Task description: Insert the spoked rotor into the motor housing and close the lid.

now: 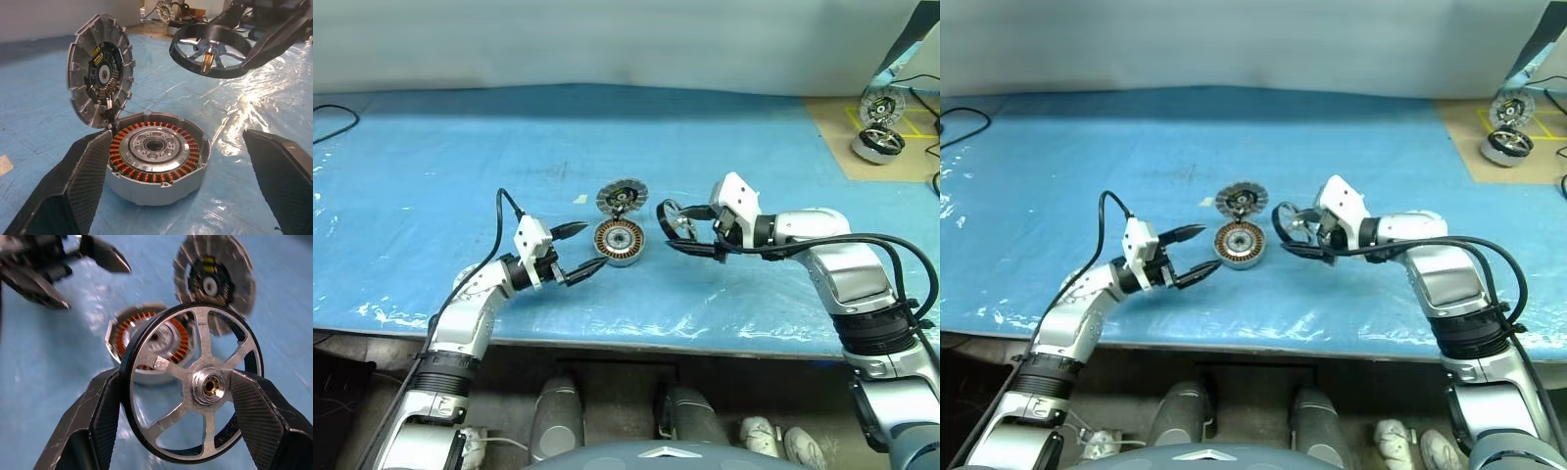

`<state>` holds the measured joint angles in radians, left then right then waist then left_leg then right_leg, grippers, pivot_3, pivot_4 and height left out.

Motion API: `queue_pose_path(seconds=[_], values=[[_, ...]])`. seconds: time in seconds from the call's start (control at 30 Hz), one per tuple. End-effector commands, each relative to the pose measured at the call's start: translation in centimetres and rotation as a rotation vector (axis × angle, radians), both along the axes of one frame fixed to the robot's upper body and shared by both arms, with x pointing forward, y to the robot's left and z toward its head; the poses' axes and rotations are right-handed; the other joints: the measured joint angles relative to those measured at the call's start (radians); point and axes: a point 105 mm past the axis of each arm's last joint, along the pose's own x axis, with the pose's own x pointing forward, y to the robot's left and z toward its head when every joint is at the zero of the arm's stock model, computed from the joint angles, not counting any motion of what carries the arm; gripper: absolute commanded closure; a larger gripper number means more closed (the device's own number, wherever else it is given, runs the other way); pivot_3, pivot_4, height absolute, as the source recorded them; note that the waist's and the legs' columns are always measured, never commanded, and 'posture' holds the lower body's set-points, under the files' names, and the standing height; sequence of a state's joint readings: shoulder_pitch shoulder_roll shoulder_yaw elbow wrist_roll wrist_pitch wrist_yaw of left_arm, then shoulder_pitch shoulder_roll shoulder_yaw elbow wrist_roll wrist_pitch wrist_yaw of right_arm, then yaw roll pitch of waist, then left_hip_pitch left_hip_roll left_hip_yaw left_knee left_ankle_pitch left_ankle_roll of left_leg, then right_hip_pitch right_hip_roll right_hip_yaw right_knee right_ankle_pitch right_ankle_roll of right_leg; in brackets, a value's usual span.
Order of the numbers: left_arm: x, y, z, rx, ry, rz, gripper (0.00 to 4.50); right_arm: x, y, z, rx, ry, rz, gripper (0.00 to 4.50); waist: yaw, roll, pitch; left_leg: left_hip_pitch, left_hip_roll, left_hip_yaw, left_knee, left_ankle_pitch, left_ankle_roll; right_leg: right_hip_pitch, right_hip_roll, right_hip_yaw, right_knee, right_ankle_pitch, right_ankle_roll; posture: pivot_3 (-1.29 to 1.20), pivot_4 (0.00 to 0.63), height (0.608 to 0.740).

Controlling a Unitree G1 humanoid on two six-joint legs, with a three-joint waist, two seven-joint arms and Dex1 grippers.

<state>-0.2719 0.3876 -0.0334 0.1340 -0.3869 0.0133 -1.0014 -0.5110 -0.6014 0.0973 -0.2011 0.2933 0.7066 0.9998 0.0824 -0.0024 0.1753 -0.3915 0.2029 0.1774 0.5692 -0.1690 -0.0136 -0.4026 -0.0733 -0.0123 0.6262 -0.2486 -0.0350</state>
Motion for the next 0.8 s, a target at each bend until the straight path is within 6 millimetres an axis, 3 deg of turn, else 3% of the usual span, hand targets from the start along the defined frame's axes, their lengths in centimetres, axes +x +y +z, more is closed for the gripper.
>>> queue_pose_path(seconds=[0.03,0.27,0.6,0.8], values=[[-0.2,0.4,0.4,0.003,-0.031,-0.007,0.00,-0.6,1.8,2.1,0.135,0.007,0.033,1.41,0.001,0.000,0.000,0.000,0.000,0.000,0.000,0.000,-0.001,0.000,0.000,0.000,0.000,0.000,0.000,0.00,0.150,0.740],[-0.3,1.9,-2.3,0.058,-0.010,0.030,0.00,0.6,4.8,-0.1,0.166,0.088,-0.008,1.41,-0.001,0.000,0.000,0.000,0.000,0.000,-0.001,0.002,-0.004,0.000,0.000,0.000,-0.001,0.000,0.000,0.00,0.150,0.740],[-0.1,2.8,-2.3,0.060,-0.033,0.047,0.00,3.0,7.0,-0.5,0.138,0.034,-0.026,1.41,-0.005,0.000,0.000,-0.001,-0.001,0.000,-0.003,0.002,-0.004,-0.001,0.000,0.000,-0.002,0.000,0.000,0.00,0.150,0.740],[0.0,3.1,-2.4,0.061,-0.032,0.055,0.00,2.4,7.2,-1.0,0.082,0.013,0.043,1.41,-0.005,0.000,0.000,-0.001,-0.001,0.000,-0.003,0.002,-0.004,-0.001,0.000,0.000,-0.002,0.000,0.000,0.00,0.150,0.740]])
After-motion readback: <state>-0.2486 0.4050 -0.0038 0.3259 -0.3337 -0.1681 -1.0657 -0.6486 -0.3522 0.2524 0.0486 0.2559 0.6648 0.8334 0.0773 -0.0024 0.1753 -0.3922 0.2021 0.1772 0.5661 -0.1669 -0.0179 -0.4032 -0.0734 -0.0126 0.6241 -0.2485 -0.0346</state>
